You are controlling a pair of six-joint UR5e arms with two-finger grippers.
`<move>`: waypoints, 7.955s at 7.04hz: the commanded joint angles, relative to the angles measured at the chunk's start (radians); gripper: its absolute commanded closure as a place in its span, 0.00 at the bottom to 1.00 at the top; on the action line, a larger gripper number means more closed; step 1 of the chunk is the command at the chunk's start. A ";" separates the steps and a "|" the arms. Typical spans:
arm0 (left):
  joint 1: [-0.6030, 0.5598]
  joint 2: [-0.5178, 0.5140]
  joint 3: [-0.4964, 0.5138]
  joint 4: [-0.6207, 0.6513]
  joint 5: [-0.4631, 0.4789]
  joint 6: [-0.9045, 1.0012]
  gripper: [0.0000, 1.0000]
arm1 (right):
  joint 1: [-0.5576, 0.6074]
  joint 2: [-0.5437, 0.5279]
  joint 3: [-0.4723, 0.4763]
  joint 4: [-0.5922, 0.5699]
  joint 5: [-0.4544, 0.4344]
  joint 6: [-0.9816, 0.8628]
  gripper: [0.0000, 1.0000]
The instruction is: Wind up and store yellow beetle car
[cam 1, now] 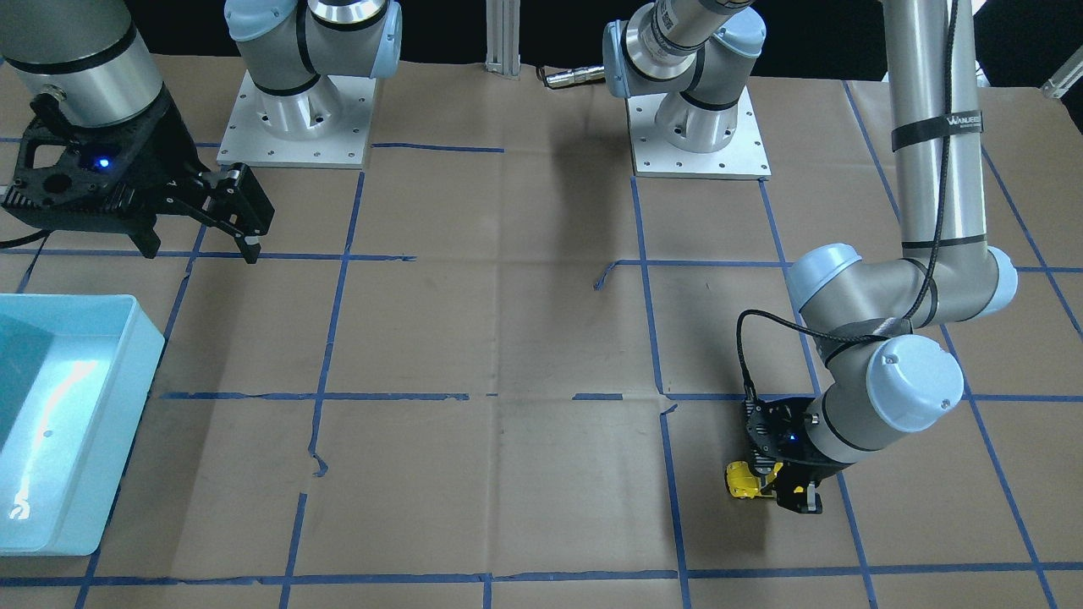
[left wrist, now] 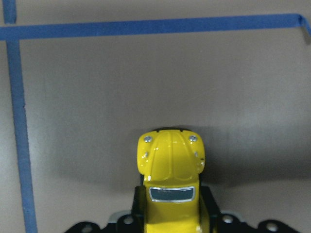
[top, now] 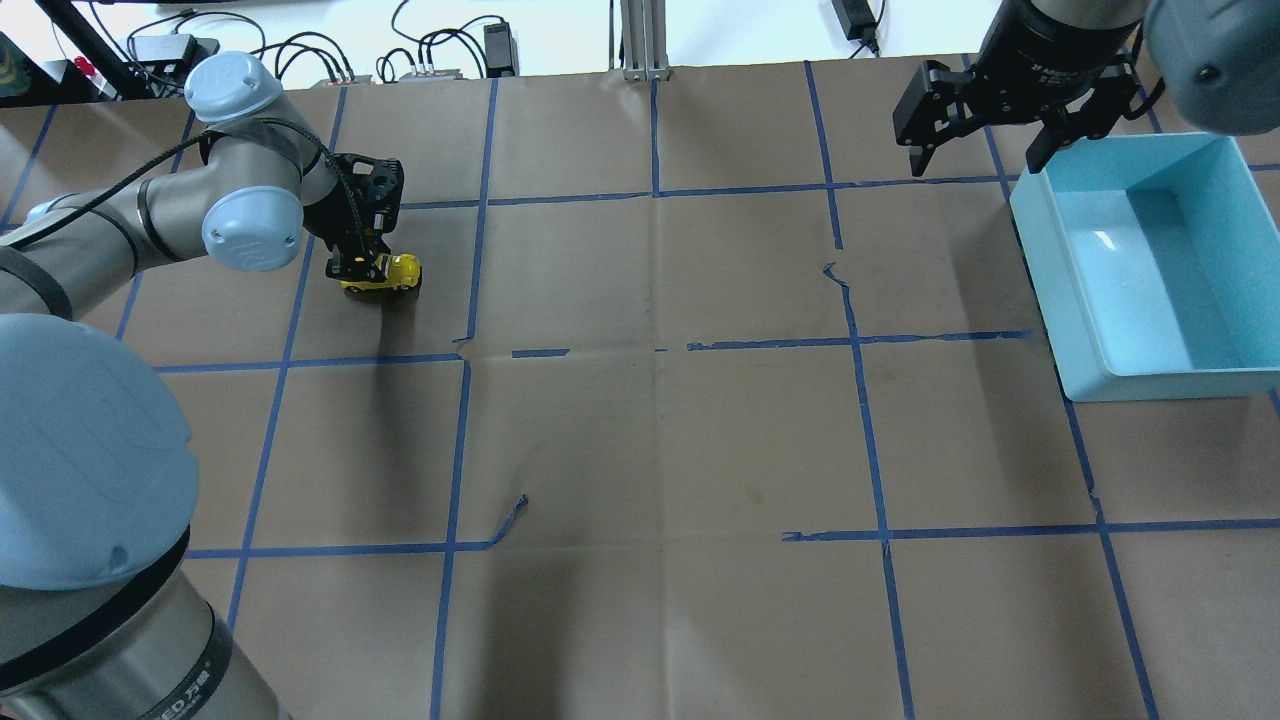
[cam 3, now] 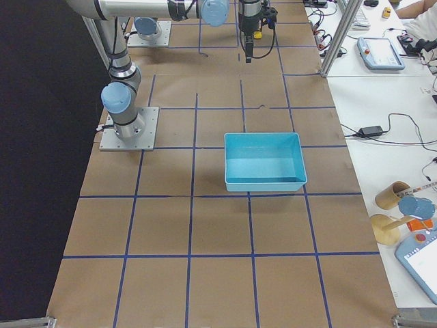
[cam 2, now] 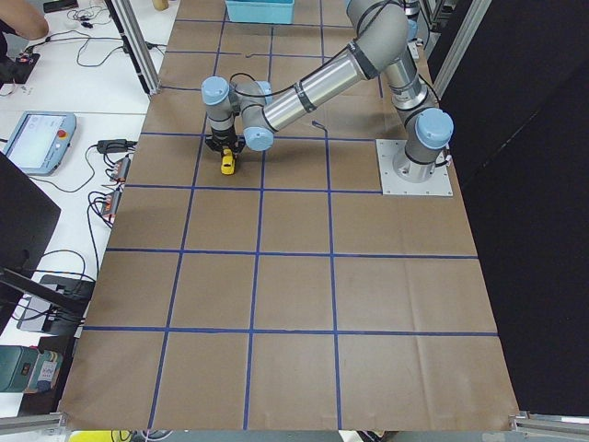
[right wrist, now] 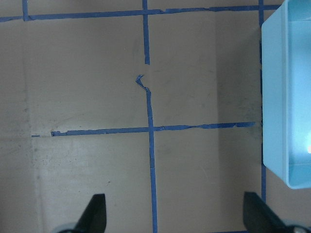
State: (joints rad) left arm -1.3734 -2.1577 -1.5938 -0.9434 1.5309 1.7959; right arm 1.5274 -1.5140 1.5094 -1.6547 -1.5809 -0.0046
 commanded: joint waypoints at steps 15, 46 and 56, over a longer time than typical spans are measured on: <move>-0.179 0.466 0.161 -0.608 0.022 -1.319 0.00 | -0.004 -0.008 -0.020 0.006 0.002 0.000 0.00; -0.173 0.489 0.135 -0.606 0.017 -1.653 0.00 | -0.253 0.488 0.057 -0.530 0.050 -2.045 0.00; -0.173 0.487 0.133 -0.606 0.017 -1.652 0.00 | -0.253 0.540 0.054 -0.539 0.081 -1.953 0.24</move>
State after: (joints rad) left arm -1.5456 -1.6715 -1.4603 -1.5494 1.5478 0.1442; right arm 1.2747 -0.9750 1.5632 -2.1920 -1.5007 -1.9573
